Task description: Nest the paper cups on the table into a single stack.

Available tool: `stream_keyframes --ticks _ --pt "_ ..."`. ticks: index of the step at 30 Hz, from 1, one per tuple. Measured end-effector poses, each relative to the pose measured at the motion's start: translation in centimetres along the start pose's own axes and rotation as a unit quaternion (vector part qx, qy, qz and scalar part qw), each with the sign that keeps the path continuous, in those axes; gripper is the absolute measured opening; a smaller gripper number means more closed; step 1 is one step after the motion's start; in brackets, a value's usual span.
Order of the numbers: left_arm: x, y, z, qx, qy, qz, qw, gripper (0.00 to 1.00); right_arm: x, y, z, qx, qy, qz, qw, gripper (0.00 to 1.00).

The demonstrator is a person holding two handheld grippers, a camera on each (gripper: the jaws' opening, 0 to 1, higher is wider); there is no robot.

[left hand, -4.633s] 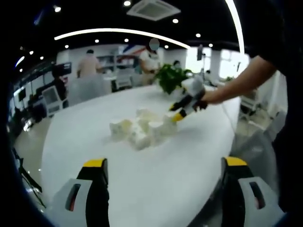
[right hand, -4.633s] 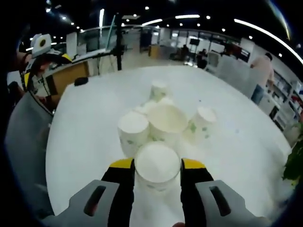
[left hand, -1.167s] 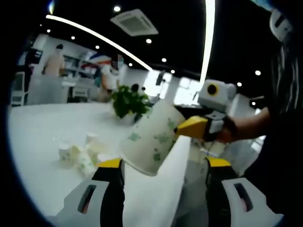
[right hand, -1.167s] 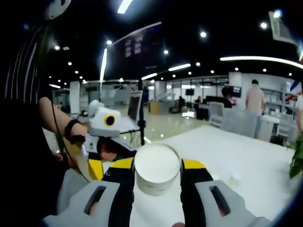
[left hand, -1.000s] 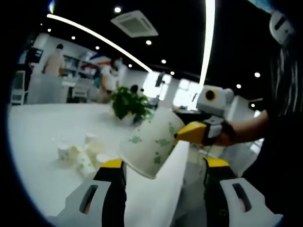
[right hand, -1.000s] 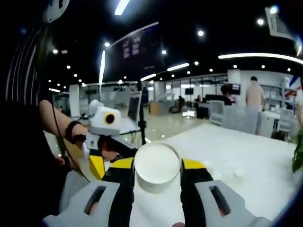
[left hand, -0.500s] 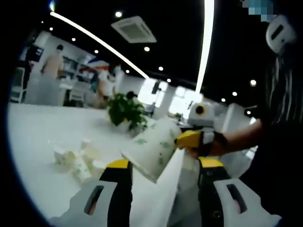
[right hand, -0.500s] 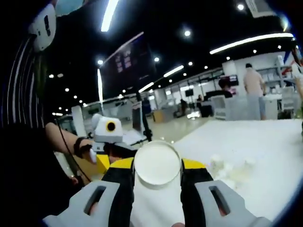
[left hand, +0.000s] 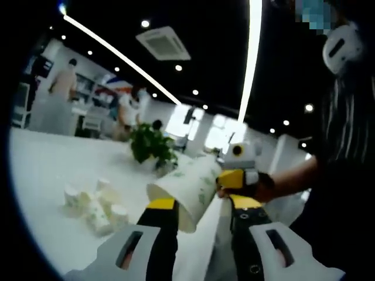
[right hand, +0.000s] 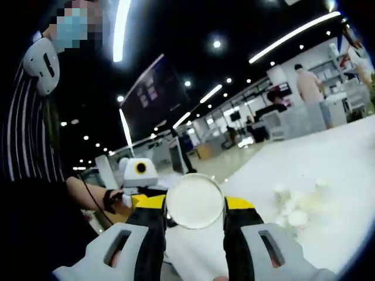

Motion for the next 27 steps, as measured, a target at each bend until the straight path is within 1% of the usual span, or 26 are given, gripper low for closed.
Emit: stream_keyframes --ticks 2,4,9,12,13,19,23,27 --pt "0.0 0.0 0.2 -0.006 -0.003 0.001 1.0 0.31 0.0 0.0 -0.1 0.002 -0.001 0.003 1.0 0.34" --pt "-0.1 0.1 0.2 -0.007 -0.009 0.002 0.9999 0.29 0.1 0.0 -0.1 0.002 0.0 0.006 1.0 0.34" --pt "-0.3 0.3 0.4 -0.012 -0.005 -0.002 0.9999 0.26 0.2 -0.1 -0.3 -0.007 -0.019 0.018 0.9996 0.34" --pt "-0.5 0.6 0.6 -0.012 0.007 -0.012 0.9998 0.24 0.4 0.0 -0.4 -0.012 -0.03 0.027 0.9991 0.34" --pt "-0.6 0.6 0.7 -0.015 0.005 -0.014 0.9998 0.23 0.5 -0.1 -0.4 -0.015 -0.034 0.031 0.9988 0.34" --pt "-0.9 0.9 1.1 -0.019 0.005 -0.024 0.9995 0.12 1.0 -0.2 -0.5 -0.014 -0.047 0.05 0.9976 0.34" --pt "-1.0 1.0 1.2 -0.021 0.014 -0.035 0.9991 0.1 1.2 -0.1 -0.6 -0.014 -0.048 0.056 0.9972 0.34" --pt "-1.4 0.9 1.2 -0.016 0.026 -0.047 0.9984 0.07 1.3 -0.1 -0.6 -0.011 -0.053 0.062 0.9966 0.34"
Point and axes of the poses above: the point that each gripper's makers call its tool centre point, and the gripper's own axes: y roughly backward along the fingers, x roughly to its left, z roughly out of its top, the point moved 10 cm from there along y, roughly backward along the fingers, and after that the axes turned 6 degrees about y, right-handed, at the moved point
